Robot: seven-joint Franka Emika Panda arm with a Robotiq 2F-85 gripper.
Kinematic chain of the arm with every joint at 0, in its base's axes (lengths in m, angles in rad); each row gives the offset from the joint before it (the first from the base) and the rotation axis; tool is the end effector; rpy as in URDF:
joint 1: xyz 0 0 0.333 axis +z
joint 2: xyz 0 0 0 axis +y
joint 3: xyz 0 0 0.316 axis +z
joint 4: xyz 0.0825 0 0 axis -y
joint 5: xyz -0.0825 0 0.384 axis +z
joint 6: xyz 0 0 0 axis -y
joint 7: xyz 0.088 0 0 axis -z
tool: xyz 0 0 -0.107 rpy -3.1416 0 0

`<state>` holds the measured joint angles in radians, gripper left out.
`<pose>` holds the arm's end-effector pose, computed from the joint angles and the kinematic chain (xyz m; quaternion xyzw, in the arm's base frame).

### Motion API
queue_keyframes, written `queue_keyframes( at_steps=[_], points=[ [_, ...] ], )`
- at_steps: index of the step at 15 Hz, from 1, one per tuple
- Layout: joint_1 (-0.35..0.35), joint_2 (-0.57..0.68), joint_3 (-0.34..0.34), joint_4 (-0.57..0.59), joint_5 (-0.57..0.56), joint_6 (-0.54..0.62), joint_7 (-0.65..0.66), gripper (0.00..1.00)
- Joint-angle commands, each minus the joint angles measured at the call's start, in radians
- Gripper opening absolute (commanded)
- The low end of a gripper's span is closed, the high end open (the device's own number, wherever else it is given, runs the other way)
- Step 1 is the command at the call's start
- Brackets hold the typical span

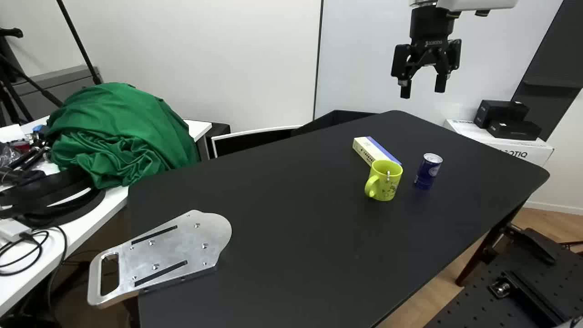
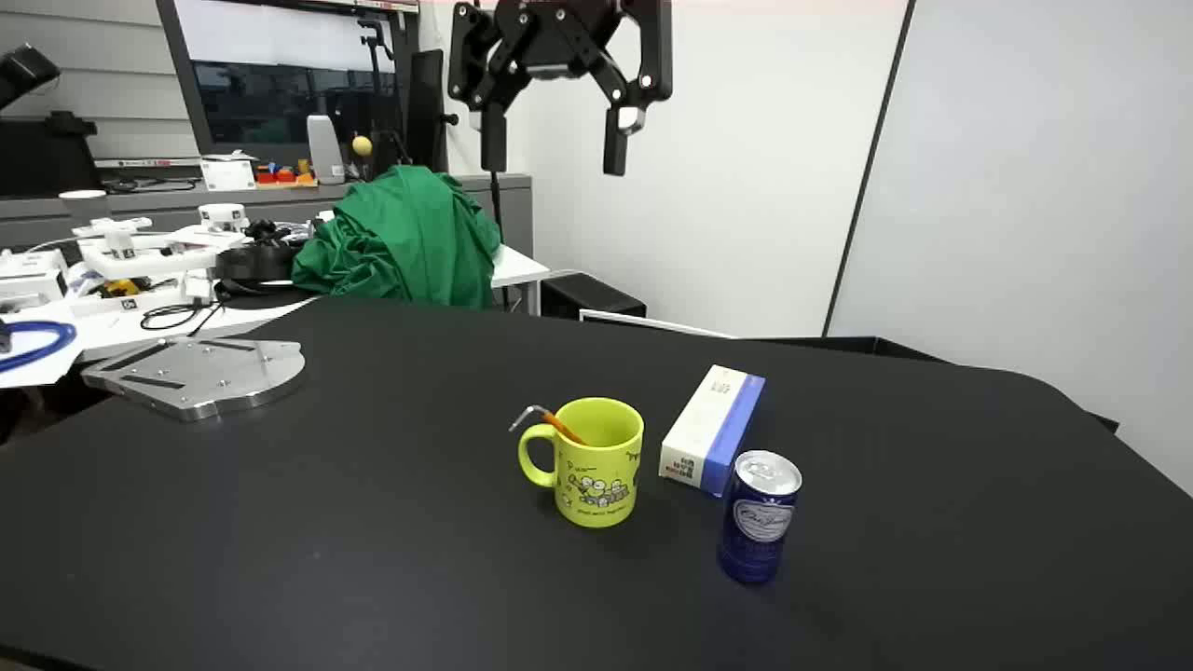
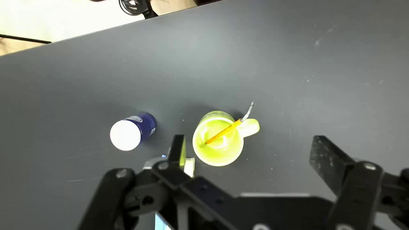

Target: Take the orange object from the green cup and put it on the table

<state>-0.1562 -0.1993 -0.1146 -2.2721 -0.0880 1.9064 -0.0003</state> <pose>0.4451 -0.1312 0.4260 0.9895 -0.1145 -0.0866 0.0175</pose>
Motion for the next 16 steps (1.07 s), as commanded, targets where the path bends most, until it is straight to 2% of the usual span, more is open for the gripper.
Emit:
queue_keyframes(
  at_steps=[1, 9, 16],
  points=[
    [0.007, 0.0, -0.007, 0.002, -0.001, -0.001, 0.001, 1.0],
    [0.007, 0.0, -0.007, 0.002, -0.001, 0.001, 0.001, 1.0],
    [0.021, 0.237, 0.009, 0.155, -0.002, -0.047, 0.104, 1.0]
  ],
)
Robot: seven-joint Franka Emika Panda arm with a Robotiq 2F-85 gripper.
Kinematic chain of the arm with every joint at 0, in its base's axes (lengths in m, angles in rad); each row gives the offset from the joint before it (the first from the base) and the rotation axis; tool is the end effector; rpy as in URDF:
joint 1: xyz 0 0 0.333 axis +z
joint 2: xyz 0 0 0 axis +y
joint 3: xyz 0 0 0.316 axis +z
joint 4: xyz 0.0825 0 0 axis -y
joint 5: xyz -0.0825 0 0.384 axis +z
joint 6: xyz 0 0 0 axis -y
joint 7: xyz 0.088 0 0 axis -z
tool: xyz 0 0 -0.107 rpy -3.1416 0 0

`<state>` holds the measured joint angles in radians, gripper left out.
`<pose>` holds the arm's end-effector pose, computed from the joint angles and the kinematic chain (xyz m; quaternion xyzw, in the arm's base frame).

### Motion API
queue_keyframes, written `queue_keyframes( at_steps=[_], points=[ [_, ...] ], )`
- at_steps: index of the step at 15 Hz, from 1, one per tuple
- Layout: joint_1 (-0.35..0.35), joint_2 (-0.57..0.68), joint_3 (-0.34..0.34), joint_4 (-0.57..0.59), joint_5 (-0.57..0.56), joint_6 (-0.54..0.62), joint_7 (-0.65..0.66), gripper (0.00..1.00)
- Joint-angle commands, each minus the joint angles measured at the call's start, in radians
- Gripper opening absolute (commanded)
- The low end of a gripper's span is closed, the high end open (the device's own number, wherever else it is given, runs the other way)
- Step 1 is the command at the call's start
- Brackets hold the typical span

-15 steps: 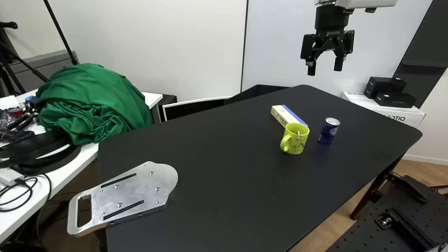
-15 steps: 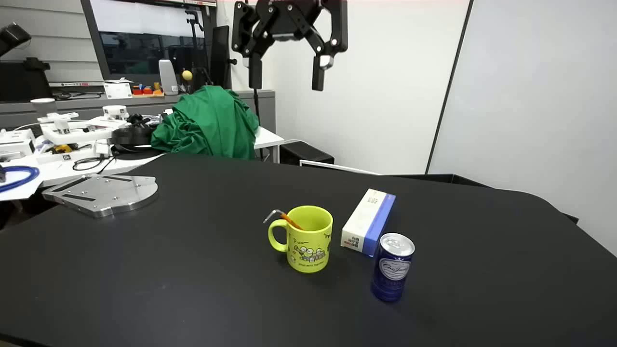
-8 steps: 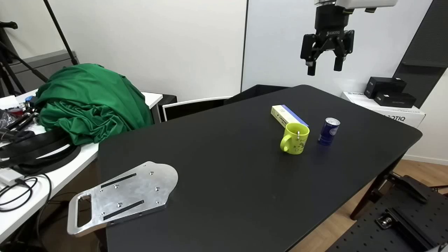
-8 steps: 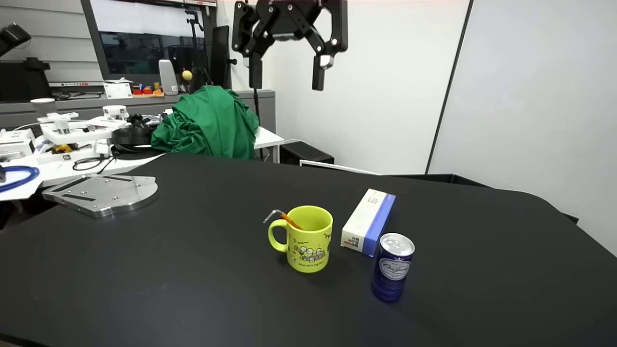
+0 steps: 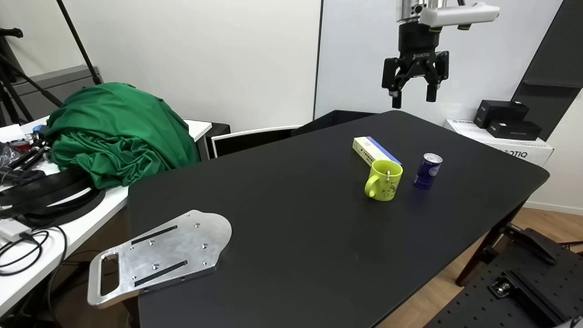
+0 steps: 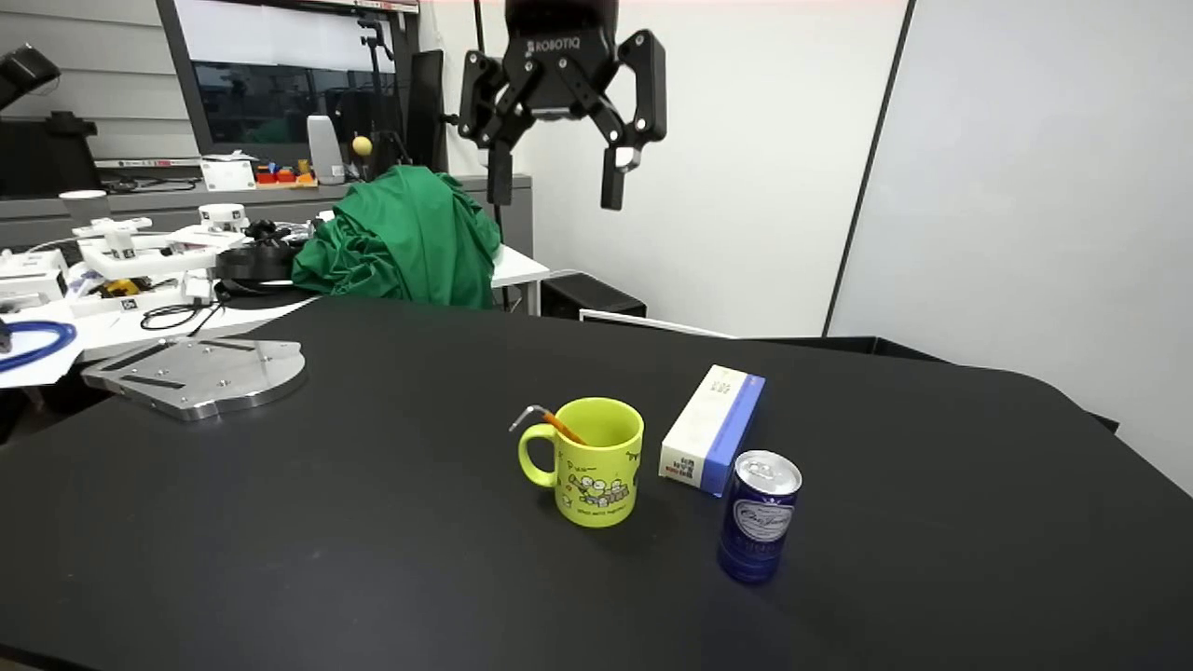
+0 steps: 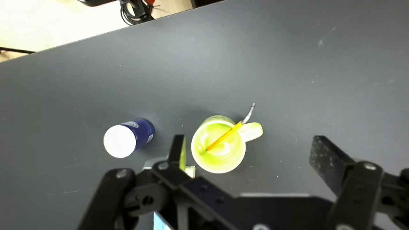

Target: Take the orange object from the green cup and put it on the table

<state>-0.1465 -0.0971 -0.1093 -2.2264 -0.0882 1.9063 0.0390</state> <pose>0.4658 -0.1288 0.3981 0.9851 -0.1261 -0.1144 0.0223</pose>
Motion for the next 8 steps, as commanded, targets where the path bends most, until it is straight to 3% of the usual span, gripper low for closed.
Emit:
queue_keyframes(
  at_steps=[1, 8],
  points=[
    [0.015, 0.173, 0.004, 0.132, 0.001, -0.056, 0.077, 1.0],
    [0.018, 0.445, -0.007, 0.309, 0.074, -0.169, 0.143, 1.0]
  ],
)
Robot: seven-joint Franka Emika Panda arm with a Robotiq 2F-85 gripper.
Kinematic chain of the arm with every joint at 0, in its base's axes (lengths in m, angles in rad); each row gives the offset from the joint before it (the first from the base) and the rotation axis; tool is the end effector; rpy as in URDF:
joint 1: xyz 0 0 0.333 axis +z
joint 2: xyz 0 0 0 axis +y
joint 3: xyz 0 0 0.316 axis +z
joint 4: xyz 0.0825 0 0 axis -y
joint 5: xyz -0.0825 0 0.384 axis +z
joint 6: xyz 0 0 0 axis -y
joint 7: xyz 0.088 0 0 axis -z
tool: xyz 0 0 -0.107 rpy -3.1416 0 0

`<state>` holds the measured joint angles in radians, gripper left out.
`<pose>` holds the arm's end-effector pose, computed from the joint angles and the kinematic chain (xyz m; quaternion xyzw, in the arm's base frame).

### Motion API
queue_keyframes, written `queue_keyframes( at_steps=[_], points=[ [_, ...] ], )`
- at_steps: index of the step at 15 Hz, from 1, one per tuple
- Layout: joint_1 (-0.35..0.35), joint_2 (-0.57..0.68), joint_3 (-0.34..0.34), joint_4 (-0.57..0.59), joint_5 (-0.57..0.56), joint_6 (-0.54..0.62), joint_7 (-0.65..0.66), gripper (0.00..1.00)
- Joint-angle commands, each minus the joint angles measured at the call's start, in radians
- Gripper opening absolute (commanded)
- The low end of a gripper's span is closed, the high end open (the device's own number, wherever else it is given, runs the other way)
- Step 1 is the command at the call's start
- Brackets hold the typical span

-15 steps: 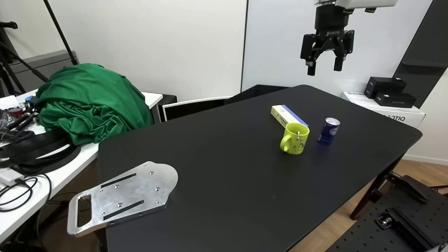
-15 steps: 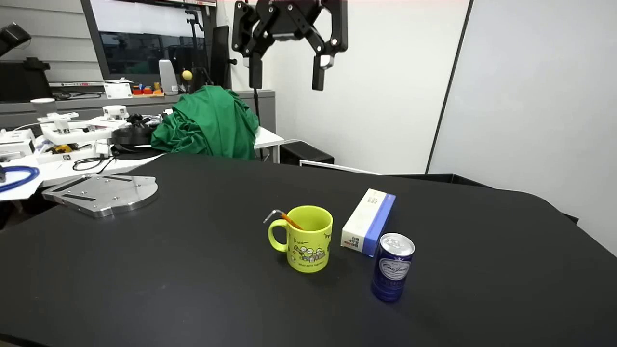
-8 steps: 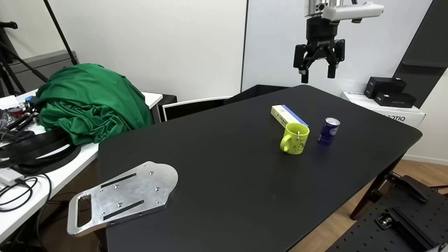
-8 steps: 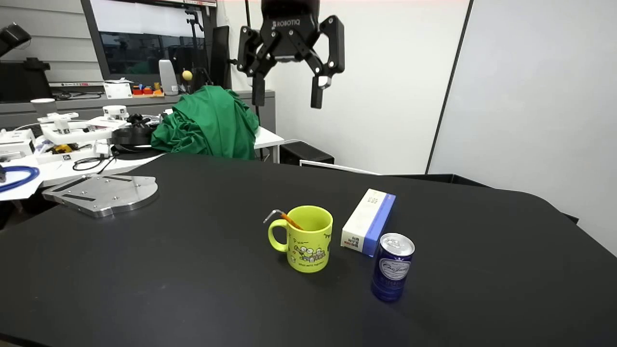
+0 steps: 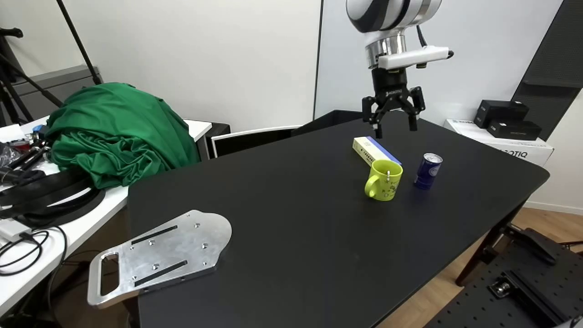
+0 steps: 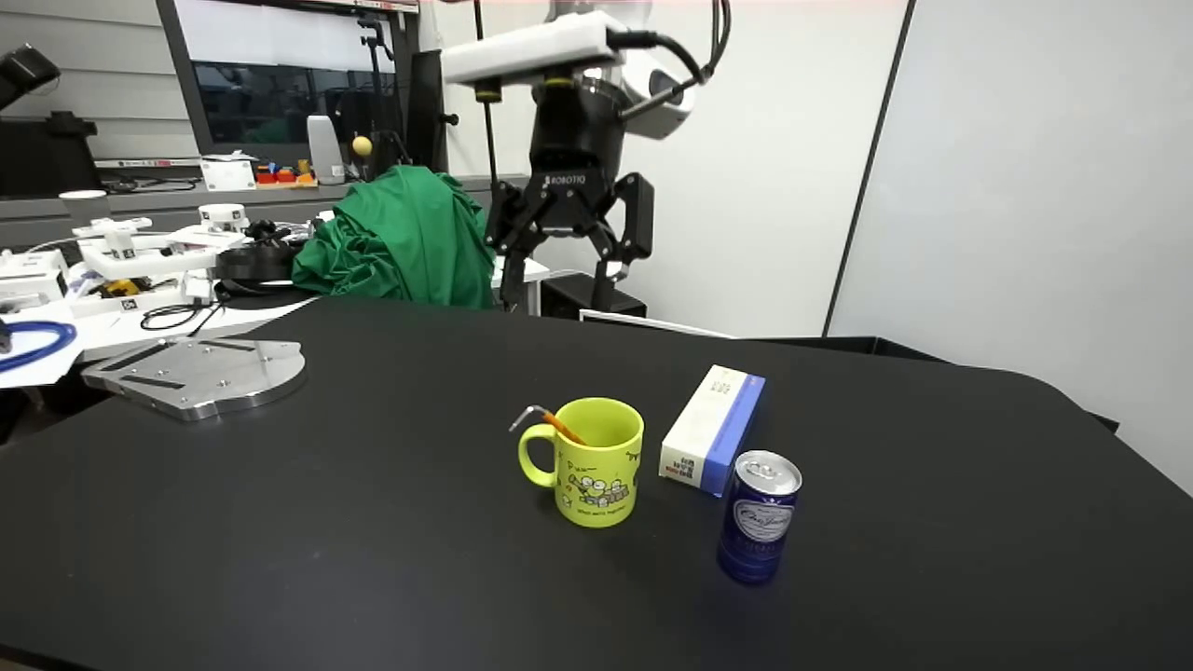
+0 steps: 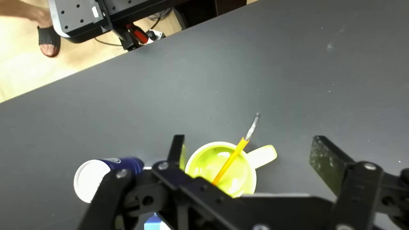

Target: Take the orange object from the green cup and put it on the table

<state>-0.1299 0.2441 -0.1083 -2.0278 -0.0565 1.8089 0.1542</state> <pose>0.5182 -0.1298 0.3010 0.9562 -0.1785 -0.2302 0.0286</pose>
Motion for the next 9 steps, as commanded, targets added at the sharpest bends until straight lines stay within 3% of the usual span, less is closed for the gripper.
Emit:
queue_keyframes(
  at_steps=[1, 9],
  points=[
    [-0.003, 0.131, -0.009, 0.13, 0.062, -0.08, 0.02, 1.0],
    [-0.023, 0.271, -0.015, 0.203, 0.172, -0.073, 0.015, 1.0]
  ],
)
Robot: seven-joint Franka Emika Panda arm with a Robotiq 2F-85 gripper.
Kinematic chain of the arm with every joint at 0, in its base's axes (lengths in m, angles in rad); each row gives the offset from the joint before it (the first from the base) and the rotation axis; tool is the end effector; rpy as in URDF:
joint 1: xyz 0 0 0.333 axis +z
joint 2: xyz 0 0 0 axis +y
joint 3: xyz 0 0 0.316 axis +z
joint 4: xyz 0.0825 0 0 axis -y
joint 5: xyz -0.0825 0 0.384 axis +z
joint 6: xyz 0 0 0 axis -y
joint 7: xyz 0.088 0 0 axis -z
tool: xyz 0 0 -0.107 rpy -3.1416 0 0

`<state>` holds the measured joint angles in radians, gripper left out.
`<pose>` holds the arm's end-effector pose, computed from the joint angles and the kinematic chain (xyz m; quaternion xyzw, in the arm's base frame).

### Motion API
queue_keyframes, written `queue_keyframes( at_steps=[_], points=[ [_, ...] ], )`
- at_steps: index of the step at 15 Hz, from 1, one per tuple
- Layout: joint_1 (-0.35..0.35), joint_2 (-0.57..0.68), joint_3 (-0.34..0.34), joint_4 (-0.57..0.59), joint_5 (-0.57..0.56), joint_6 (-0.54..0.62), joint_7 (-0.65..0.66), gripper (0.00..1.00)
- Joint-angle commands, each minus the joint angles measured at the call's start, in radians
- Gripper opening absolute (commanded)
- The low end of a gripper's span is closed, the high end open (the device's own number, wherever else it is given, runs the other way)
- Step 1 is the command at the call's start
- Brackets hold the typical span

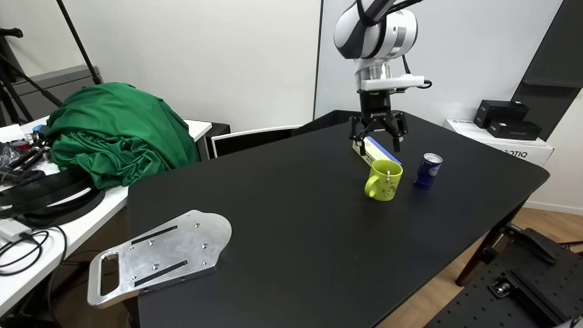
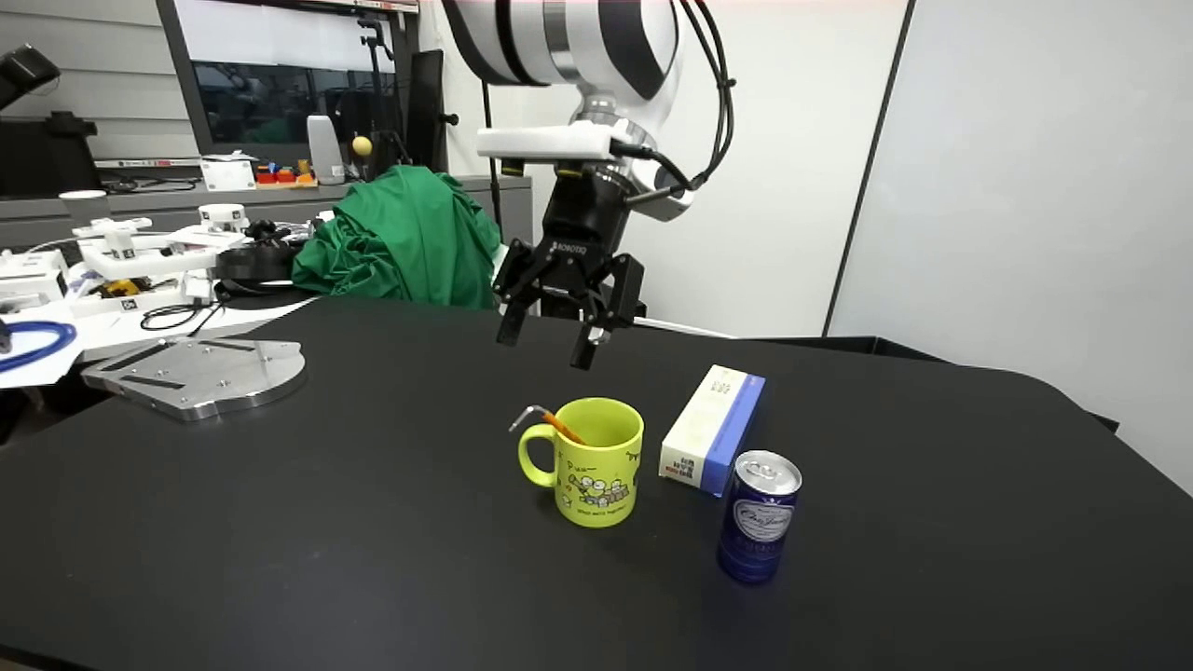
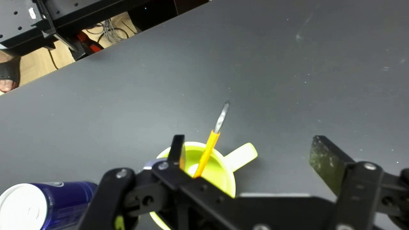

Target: Take the orange object from the green cup and put it on the table

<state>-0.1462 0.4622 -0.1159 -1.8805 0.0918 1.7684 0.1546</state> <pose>0.5469 -0.1366 0.2342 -0.9338 0.2207 0.2799 0.0293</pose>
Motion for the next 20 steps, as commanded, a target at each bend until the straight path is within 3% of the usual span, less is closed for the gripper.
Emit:
queue_keyframes(
  at_steps=[1, 13, 14, 20],
  points=[
    [-0.009, 0.067, -0.01, 0.058, 0.03, -0.036, 0.017, 1.0],
    [-0.024, 0.16, -0.029, 0.1, 0.069, -0.113, 0.037, 1.0],
    [-0.024, 0.165, -0.03, 0.103, 0.068, -0.117, 0.038, 0.8],
    [-0.024, 0.176, -0.032, 0.111, 0.07, -0.121, 0.04, 0.38]
  ],
)
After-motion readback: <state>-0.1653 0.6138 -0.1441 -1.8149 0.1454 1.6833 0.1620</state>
